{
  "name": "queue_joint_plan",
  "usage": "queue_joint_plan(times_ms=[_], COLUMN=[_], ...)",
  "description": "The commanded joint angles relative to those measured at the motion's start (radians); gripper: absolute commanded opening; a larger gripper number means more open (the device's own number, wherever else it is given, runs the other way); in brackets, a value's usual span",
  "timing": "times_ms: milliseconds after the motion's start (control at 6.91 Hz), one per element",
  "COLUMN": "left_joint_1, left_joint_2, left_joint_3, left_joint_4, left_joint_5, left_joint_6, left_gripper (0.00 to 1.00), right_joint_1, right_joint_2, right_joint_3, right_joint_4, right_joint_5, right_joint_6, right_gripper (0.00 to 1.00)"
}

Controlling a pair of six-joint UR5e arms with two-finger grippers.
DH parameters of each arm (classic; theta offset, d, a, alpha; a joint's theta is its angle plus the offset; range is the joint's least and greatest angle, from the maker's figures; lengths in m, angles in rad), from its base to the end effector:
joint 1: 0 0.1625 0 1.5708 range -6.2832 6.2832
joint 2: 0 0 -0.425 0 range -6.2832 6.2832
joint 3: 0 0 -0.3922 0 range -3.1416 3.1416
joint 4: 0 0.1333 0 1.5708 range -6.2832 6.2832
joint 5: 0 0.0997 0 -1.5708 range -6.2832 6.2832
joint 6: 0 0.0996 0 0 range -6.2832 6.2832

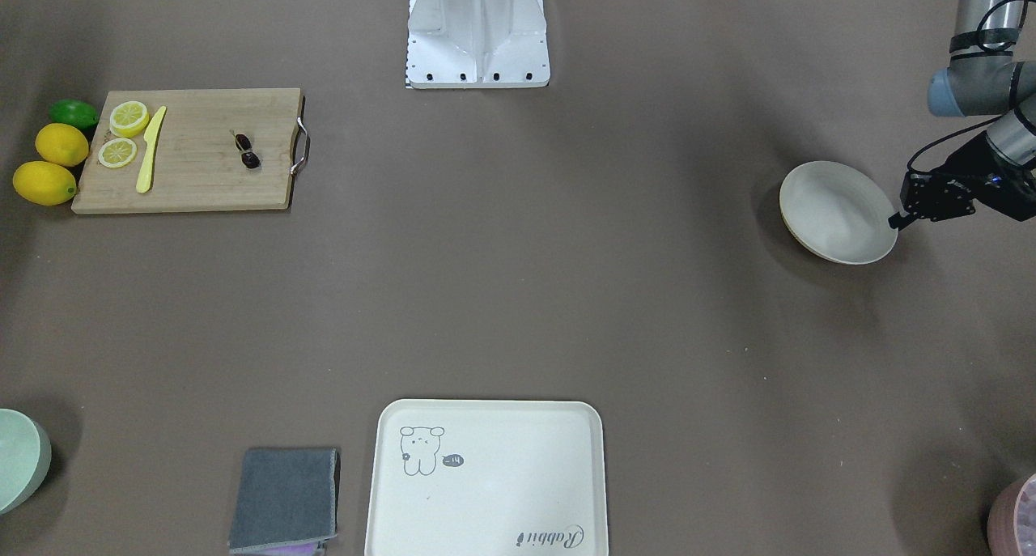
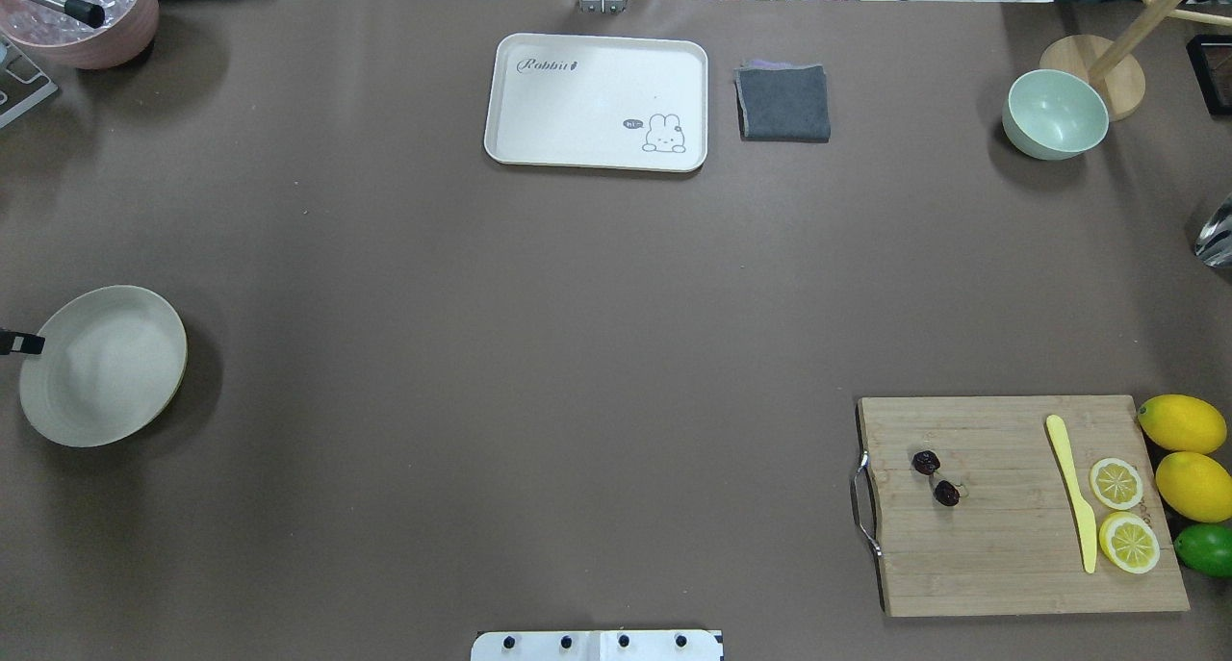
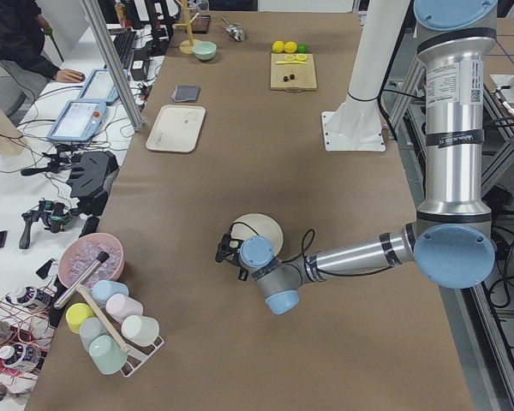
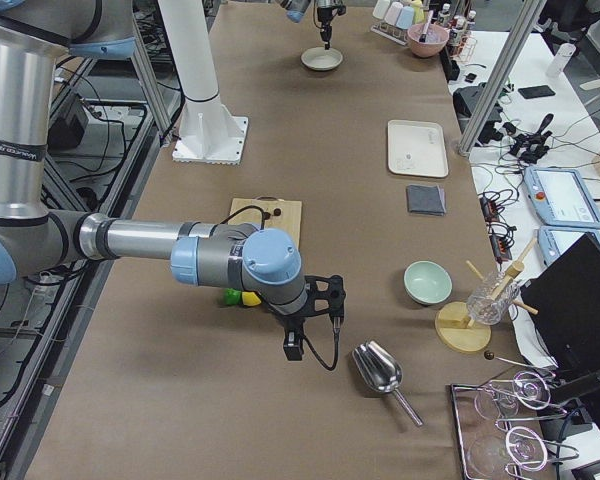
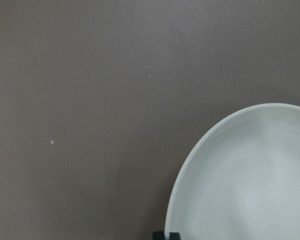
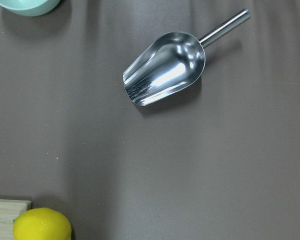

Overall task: Place red cherry on plate
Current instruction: 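Lift the white plate with the left gripper and carry it toward the table center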

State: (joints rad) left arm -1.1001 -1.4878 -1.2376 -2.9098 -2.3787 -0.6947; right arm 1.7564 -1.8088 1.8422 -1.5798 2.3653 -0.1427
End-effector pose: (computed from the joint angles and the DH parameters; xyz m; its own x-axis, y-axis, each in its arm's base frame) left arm 0.1442 -0.4187 0.7066 0.4476 0.2910 -0.8456 0.0166 0.9427 0.3332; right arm 0.1337 -0.3749 0.6298 0.7110 -0.0287 0.7026 -0.0842 0.9885 0.1256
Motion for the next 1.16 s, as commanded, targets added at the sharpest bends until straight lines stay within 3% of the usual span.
queue_joint_plan(times_ms=[0,289,434,724,1013], left_joint_1=[0.0,-0.053,-0.067,-0.066,0.021], left_joint_2=[-0.008,-0.055,-0.102,-0.191,-0.355], left_joint_3=[-0.037,-0.086,-0.176,-0.436,-0.625], left_joint_4=[0.02,0.081,0.235,0.657,1.095], left_joint_5=[-0.038,-0.198,-0.201,-0.16,0.014], left_joint_6=[-0.032,-0.157,-0.172,-0.175,-0.175], left_gripper=[0.0,0.0,0.0,0.0,0.0], right_joint_1=[0.0,0.0,0.0,0.0,0.0], right_joint_2=[-0.001,0.0,0.002,-0.001,-0.001], right_joint_3=[0.005,0.003,0.005,0.005,0.008], right_joint_4=[0.0,0.0,0.0,0.001,0.0], right_joint_5=[0.0,0.0,0.0,0.002,0.012], right_joint_6=[0.0,0.0,0.002,0.002,0.002], right_gripper=[1.0,1.0,1.0,1.0,1.0])
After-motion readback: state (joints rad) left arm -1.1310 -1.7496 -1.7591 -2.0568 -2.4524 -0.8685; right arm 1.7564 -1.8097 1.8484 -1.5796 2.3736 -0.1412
